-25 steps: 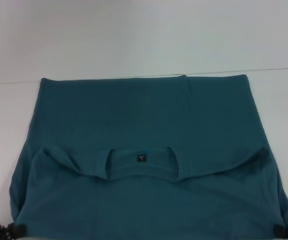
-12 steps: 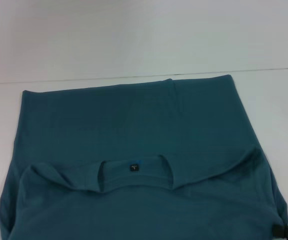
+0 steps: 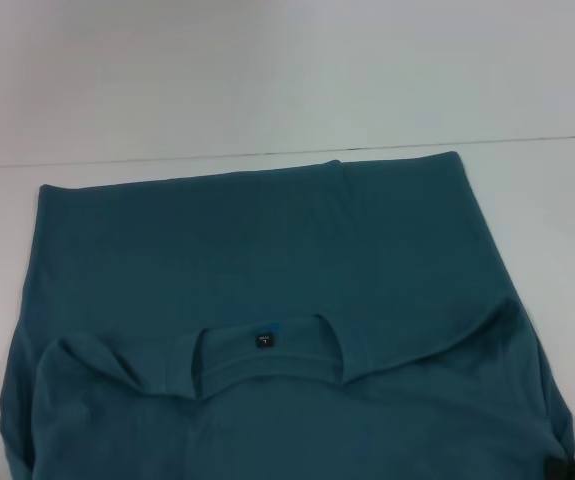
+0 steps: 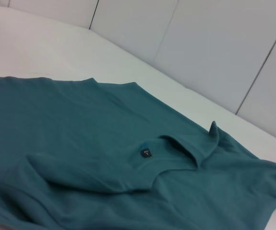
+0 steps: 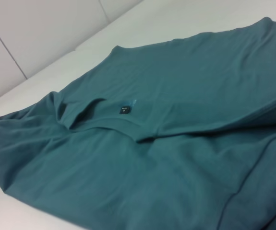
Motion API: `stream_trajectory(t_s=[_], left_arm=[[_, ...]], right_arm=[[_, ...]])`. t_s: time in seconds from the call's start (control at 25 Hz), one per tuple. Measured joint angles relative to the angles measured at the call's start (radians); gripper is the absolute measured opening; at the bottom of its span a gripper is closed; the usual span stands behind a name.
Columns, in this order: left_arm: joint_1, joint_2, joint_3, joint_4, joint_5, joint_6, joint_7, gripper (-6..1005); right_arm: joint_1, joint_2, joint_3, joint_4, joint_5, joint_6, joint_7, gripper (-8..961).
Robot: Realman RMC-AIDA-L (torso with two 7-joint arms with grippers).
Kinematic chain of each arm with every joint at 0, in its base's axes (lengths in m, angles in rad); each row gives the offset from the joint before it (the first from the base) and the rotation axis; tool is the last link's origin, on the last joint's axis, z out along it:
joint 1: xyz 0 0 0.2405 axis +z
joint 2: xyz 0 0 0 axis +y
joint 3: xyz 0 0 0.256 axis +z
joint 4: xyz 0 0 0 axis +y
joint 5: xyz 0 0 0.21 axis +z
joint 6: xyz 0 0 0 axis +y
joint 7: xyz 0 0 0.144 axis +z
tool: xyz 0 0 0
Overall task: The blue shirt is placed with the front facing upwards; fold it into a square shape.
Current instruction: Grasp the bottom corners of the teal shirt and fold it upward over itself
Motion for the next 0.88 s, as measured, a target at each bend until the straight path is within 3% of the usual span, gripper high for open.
stream_trajectory(t_s=[0.88], left_arm=[[-0.005,0.007,-0.006,-0.01,-0.003,0.029,0.021,44]], right_arm=[[-0.024,-0.002,0.052,-0.011,0.0,-0.093,-0.044,43]])
